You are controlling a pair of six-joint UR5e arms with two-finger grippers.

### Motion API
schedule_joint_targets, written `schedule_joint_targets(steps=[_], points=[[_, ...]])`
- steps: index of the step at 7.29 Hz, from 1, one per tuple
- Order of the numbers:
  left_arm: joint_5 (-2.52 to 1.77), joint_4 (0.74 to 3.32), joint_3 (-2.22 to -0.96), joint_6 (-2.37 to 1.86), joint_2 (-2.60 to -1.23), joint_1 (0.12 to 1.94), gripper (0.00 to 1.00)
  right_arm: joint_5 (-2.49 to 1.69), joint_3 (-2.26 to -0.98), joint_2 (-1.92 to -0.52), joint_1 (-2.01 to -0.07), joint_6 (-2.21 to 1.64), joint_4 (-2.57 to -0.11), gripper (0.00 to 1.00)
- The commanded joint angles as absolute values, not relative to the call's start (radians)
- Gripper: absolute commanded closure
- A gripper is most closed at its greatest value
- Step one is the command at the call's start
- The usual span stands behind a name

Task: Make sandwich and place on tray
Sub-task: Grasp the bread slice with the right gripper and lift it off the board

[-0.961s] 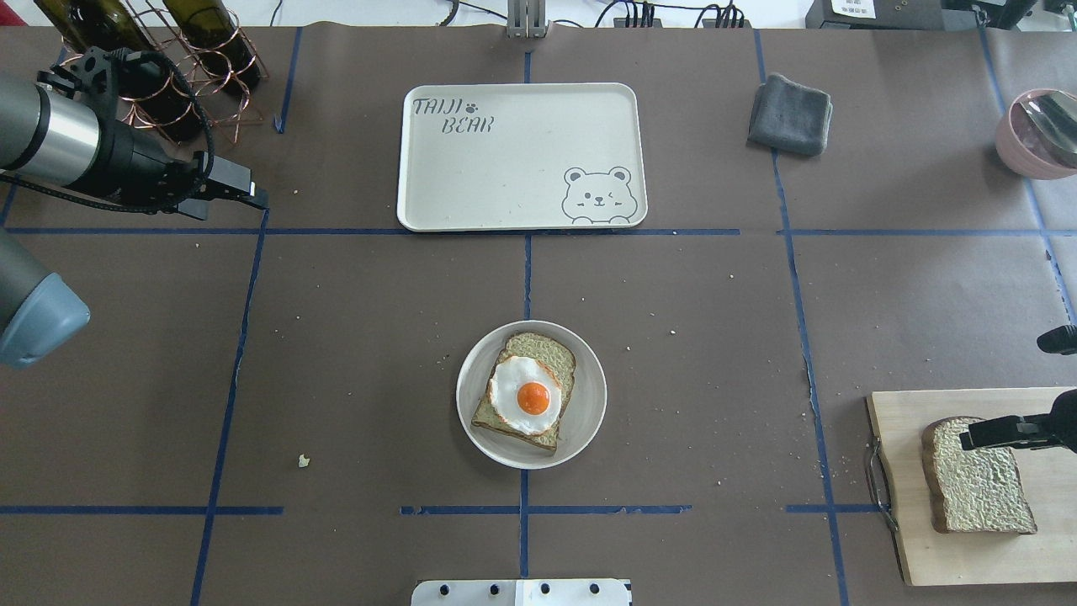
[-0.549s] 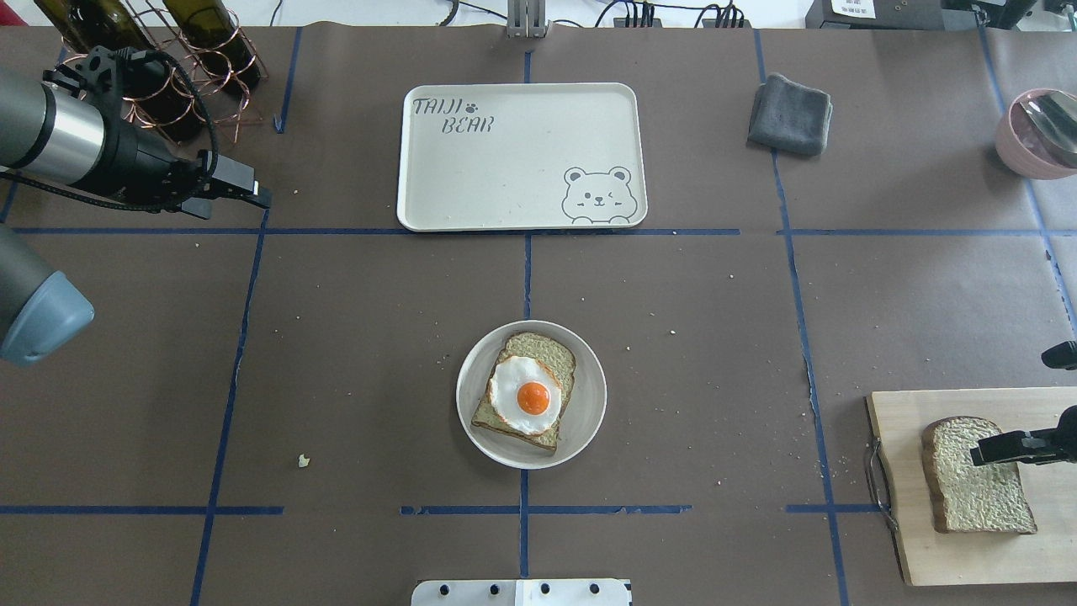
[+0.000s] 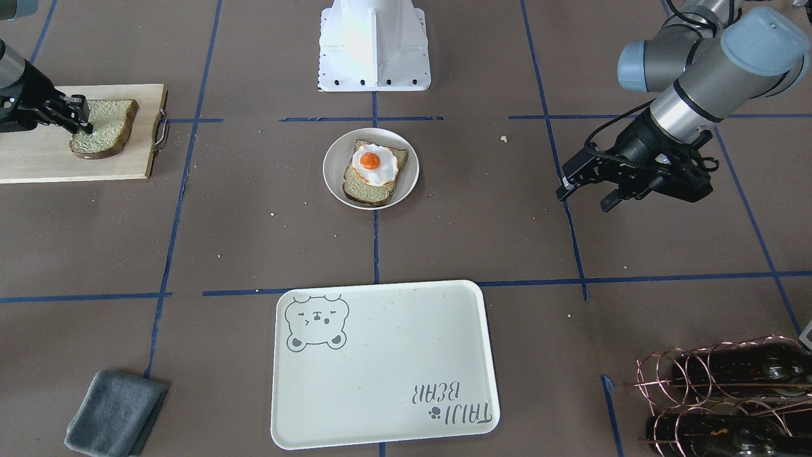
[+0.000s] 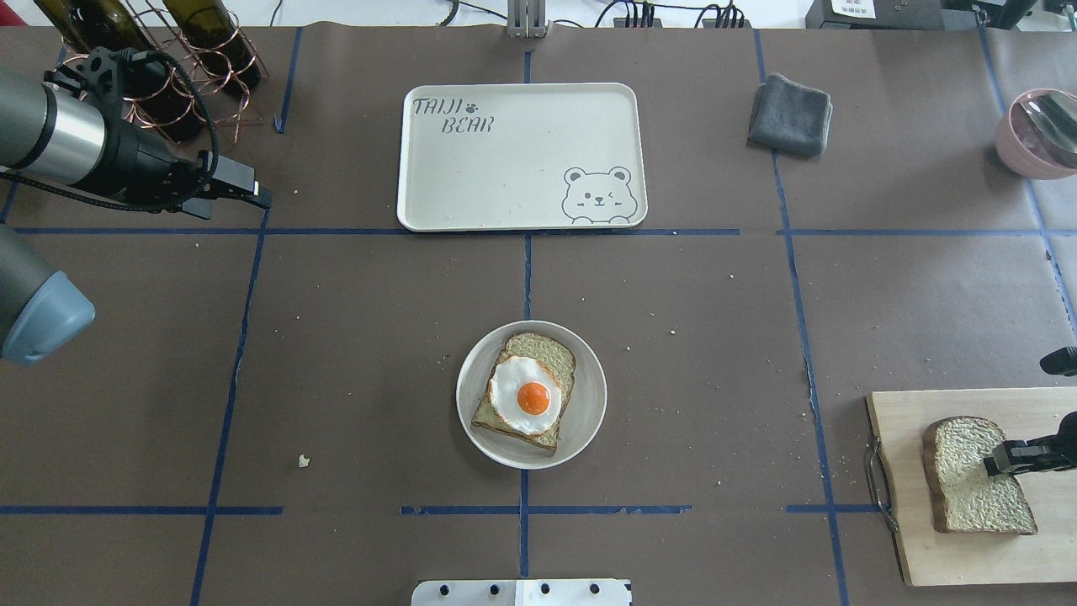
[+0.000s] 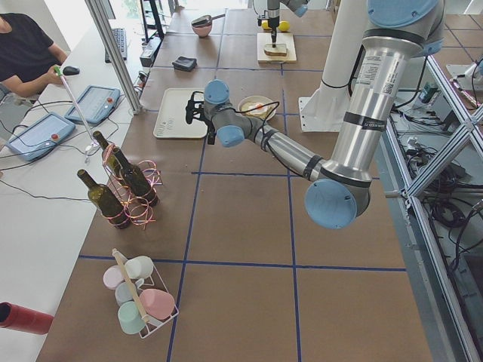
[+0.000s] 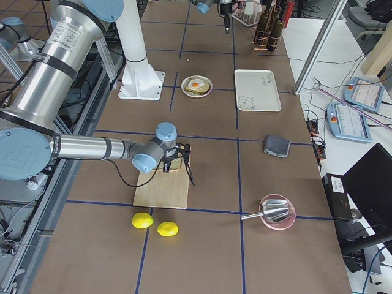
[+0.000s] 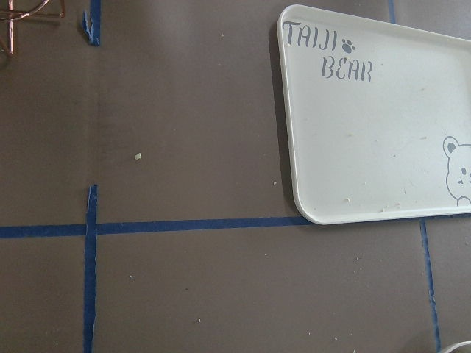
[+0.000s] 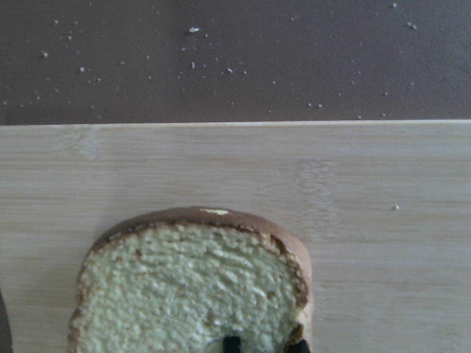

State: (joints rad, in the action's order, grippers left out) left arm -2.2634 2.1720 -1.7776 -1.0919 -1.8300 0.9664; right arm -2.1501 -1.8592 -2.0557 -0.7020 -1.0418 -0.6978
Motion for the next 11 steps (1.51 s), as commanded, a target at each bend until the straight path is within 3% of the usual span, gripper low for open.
schedule_joint_targets(steps=[1, 6, 11], points=[[-2.264, 2.172, -1.776, -1.092, -1.83, 0.966, 0.0, -2.151, -1.859, -2.056, -0.703, -1.042, -0.681, 1.0], [-2.264, 2.172, -1.773, -1.094, -1.83, 0.966, 0.0, -2.187, -1.887, -2.042, -0.728, -1.042, -0.612, 1.0], [-2.264, 2.177, -1.773, -1.094, -1.83, 0.966, 0.0, -2.443, -1.922, -1.976, -0.943, -1.042, -0.559, 1.0]])
